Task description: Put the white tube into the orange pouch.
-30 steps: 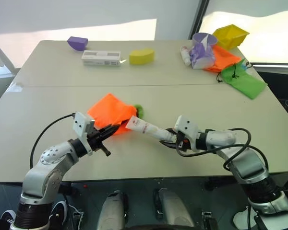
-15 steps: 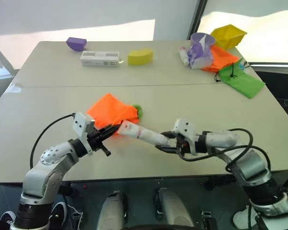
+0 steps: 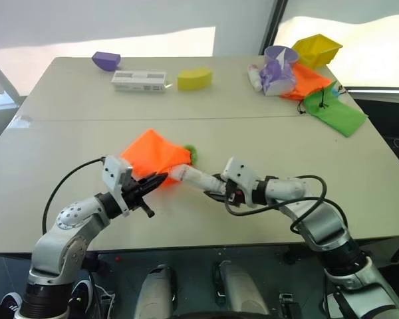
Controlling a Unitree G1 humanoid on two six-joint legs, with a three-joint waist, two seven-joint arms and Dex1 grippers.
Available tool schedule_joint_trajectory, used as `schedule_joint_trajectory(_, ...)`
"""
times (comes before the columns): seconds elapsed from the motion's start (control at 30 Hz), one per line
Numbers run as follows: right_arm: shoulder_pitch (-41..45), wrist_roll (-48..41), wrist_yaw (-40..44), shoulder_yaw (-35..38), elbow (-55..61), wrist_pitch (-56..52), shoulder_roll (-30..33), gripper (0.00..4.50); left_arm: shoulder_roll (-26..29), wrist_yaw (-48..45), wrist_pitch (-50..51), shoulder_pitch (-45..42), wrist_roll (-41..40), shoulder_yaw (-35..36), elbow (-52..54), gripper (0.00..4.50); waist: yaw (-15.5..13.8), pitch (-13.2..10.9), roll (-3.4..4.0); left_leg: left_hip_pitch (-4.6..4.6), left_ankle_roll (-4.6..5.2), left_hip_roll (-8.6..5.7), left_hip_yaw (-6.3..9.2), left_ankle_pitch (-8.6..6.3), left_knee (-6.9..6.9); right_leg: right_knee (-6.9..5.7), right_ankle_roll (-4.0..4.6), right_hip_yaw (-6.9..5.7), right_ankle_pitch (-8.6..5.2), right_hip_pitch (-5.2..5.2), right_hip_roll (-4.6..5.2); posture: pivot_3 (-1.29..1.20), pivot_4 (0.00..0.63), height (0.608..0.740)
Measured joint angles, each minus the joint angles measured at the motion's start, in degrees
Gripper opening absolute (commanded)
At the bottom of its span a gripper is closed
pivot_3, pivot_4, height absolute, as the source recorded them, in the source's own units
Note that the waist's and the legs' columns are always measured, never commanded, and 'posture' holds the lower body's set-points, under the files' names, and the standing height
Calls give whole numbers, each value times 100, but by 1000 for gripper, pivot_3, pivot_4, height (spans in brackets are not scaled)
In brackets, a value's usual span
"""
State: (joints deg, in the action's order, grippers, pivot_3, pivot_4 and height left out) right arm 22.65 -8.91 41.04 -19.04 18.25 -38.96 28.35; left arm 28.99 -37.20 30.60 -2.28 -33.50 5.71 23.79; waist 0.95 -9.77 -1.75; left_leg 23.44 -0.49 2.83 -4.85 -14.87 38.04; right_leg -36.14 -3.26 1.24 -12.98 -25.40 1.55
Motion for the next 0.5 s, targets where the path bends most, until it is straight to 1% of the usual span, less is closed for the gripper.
schedule_joint_trajectory(0.1, 82, 83, -211, -80, -48, -73, -283, 1802, -4, 1, 0, -7, 0, -1, 0, 0, -2, 0, 0, 3, 0, 0, -2, 0, 0, 3, -1, 1, -1, -1, 1, 0, 150, 740)
schedule_joint_trajectory(0.3, 156, 319, -262, -588, -66, -114, -421, 1802, -40, 9, 3, -7, 1, -40, 0, 0, -5, 0, 0, 4, 0, -1, -3, 0, 0, 3, -1, 1, -1, -1, 3, 0, 150, 740)
schedule_joint_trajectory(0.43, 536, 478, -473, -703, -400, -231, -759, 1802, -41, 11, 7, -15, 3, -44, -1, 0, 17, 0, 0, -1, 0, 0, -1, 0, 0, -4, 1, 0, 1, -1, 0, 0, 150, 740)
schedule_joint_trajectory(0.5, 711, 524, -688, -661, -579, -432, -1088, 1802, -40, 12, 7, -15, 4, -43, -2, 0, 16, 0, 0, -1, 0, 3, 0, 0, 0, -5, 1, -1, 1, -2, -2, 0, 150, 740)
